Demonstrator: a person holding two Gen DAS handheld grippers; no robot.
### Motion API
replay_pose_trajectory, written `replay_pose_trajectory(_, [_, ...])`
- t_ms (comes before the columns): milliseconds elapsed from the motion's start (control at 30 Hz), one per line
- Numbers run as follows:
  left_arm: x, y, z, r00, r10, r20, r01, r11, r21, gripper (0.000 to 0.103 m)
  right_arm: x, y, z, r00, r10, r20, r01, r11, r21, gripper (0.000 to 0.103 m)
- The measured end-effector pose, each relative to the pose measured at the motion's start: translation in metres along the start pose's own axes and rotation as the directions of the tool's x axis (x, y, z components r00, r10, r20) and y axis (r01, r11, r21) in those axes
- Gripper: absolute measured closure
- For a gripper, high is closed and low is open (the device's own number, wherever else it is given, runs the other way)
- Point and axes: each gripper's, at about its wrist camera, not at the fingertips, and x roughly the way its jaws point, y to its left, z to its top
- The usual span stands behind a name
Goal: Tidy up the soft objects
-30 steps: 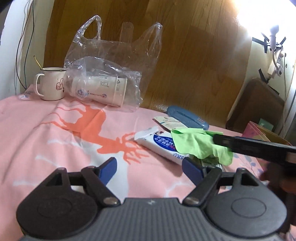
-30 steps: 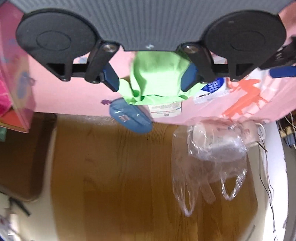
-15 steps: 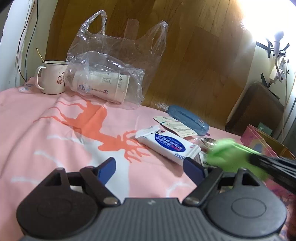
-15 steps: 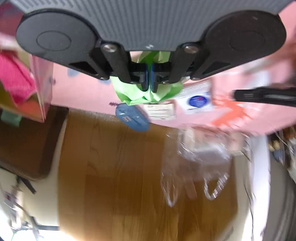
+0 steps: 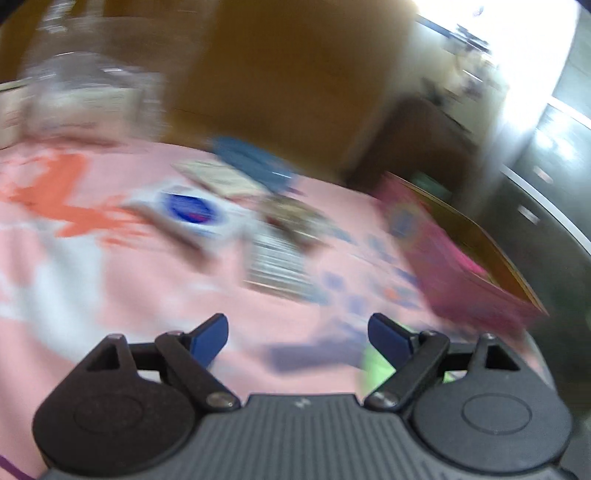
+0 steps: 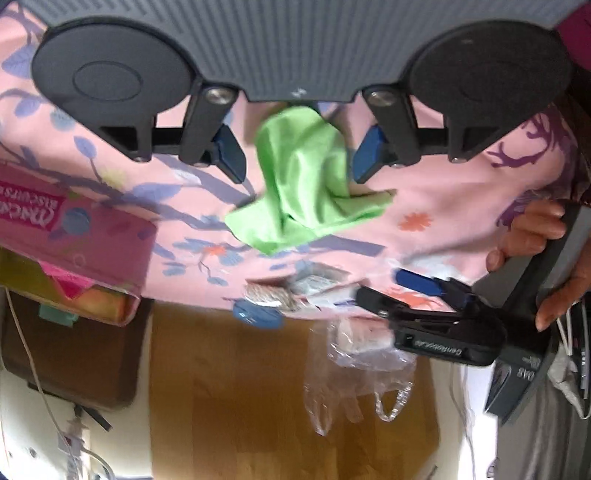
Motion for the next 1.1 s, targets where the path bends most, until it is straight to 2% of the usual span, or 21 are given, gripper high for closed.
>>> replay_pose_trajectory(100, [0.009, -0.032, -0.003, 0.997, -0.05, -0.061, 0.053, 0.998, 0.044, 0.017, 0.004, 0.008, 0.004, 1.0, -0.012, 0.025, 0.012, 0.999, -0.035, 0.026])
replay_pose_trajectory(200, [0.027, -0.058, -0.009, 0.987, -0.087, -0.137, 0.097, 0.993, 0.071, 0.018, 0.011, 0.012, 0.003, 0.999, -0.038, 0.006, 0.038, 0.998, -0.041, 0.025])
replay_pose_trajectory(300, [0.041, -0.073, -0.019, 0.978, -0.063, -0.2, 0.083, 0.992, 0.094, 0.026, 0.01, 0.008, -0.001, 0.999, -0.044, -0.015, 0.044, 0.999, -0.016, 0.025])
replay_pose_trajectory(367, [0.039, -0.079, -0.026, 0.981, -0.042, -0.188, 0.066, 0.991, 0.12, 0.031, 0.007, 0.004, -0.005, 0.999, -0.041, -0.016, 0.041, 0.999, 0.01, 0.025])
replay_pose_trajectory(433, [0.038, -0.083, -0.029, 0.981, -0.036, -0.193, 0.063, 0.989, 0.135, 0.045, 0.006, -0.001, -0.008, 0.999, -0.038, -0.019, 0.039, 0.998, 0.044, 0.025])
replay_pose_trajectory(467, [0.038, -0.085, -0.031, 0.98, -0.04, -0.197, 0.067, 0.989, 0.134, 0.048, 0.006, -0.003, -0.009, 0.999, -0.03, -0.016, 0.031, 0.997, 0.064, 0.026])
replay_pose_trajectory(500, [0.038, -0.086, -0.031, 0.979, -0.041, -0.199, 0.069, 0.988, 0.135, 0.052, 0.004, -0.004, -0.01, 1.0, -0.023, -0.006, 0.023, 0.997, 0.079, 0.028])
replay_pose_trajectory(567, [0.039, -0.087, -0.032, 0.98, -0.028, -0.195, 0.055, 0.989, 0.136, 0.061, 0.003, -0.006, -0.012, 1.0, -0.017, 0.009, 0.016, 0.995, 0.098, 0.042])
replay_pose_trajectory(600, [0.04, -0.087, -0.032, 0.98, -0.024, -0.196, 0.051, 0.989, 0.135, 0.067, 0.002, -0.007, -0.012, 1.0, -0.017, 0.016, 0.015, 0.994, 0.104, 0.058])
replay_pose_trajectory(633, [0.041, -0.087, -0.032, 0.979, -0.028, -0.201, 0.055, 0.99, 0.13, 0.079, 0.002, -0.007, -0.013, 1.0, -0.018, 0.023, 0.016, 0.994, 0.109, 0.08])
replay_pose_trajectory(667, [0.042, -0.087, -0.032, 0.977, -0.041, -0.211, 0.068, 0.99, 0.12, 0.084, 0.001, -0.007, -0.015, 1.0, -0.013, 0.026, 0.01, 0.993, 0.116, 0.089])
replay_pose_trajectory(733, [0.042, -0.088, -0.032, 0.973, -0.057, -0.224, 0.08, 0.992, 0.098, 0.09, 0.0, -0.008, -0.016, 0.999, -0.003, 0.034, -0.002, 0.99, 0.14, 0.094])
replay_pose_trajectory(800, [0.043, -0.094, -0.03, 0.972, -0.054, -0.231, 0.08, 0.991, 0.105, 0.094, -0.002, -0.007, -0.015, 0.999, -0.01, 0.042, 0.005, 0.991, 0.137, 0.095])
replay_pose_trajectory(900, [0.04, -0.11, -0.018, 0.973, -0.082, -0.215, 0.111, 0.986, 0.127, 0.095, -0.013, -0.013, -0.009, 0.993, -0.056, 0.102, 0.043, 0.991, 0.128, 0.095])
replay_pose_trajectory(1000, [0.041, -0.137, 0.004, 0.975, -0.124, -0.185, 0.16, 0.969, 0.19, 0.095, -0.029, -0.031, 0.002, 0.976, -0.123, 0.181, 0.098, 0.985, 0.141, 0.095])
replay_pose_trajectory(1100, [0.055, -0.176, 0.03, 0.974, -0.162, -0.156, 0.2, 0.943, 0.265, 0.095, -0.04, -0.052, 0.015, 0.941, -0.229, 0.247, 0.199, 0.97, 0.143, 0.095])
